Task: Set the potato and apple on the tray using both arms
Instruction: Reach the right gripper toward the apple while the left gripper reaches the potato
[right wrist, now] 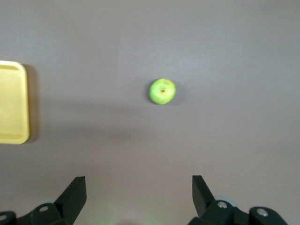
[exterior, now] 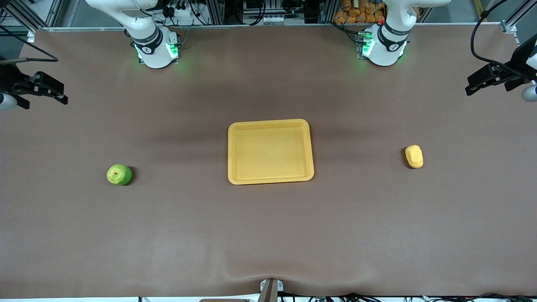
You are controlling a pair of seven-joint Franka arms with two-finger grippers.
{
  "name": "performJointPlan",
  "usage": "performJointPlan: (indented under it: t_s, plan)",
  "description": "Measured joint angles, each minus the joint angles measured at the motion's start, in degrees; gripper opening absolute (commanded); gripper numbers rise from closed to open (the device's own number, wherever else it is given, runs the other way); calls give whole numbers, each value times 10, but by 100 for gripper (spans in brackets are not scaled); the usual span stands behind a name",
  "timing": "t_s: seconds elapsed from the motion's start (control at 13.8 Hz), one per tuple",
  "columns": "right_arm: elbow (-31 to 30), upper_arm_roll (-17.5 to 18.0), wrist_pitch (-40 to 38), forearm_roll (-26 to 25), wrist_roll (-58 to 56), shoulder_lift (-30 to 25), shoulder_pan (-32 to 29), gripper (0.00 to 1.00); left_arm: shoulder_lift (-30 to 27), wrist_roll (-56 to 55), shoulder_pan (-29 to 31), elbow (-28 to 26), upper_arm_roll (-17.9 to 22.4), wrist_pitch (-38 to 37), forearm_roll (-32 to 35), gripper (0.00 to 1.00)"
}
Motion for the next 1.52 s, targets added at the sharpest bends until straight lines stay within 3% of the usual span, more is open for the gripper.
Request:
performJointPlan:
  t_s: [0.65, 1.09, 1.52]
  plan:
    - [1, -9, 15, 1, 9, 0, -4, 100, 2, 0, 0, 0, 0, 0, 0, 100]
    - [-2, -9, -19, 13, 112, 19, -5, 100, 18, 7, 14, -6, 4, -5, 0, 100]
    - [-4, -9, -21, 40, 147, 39, -18, 100, 31, 14, 29, -80, 5, 50, 0, 100]
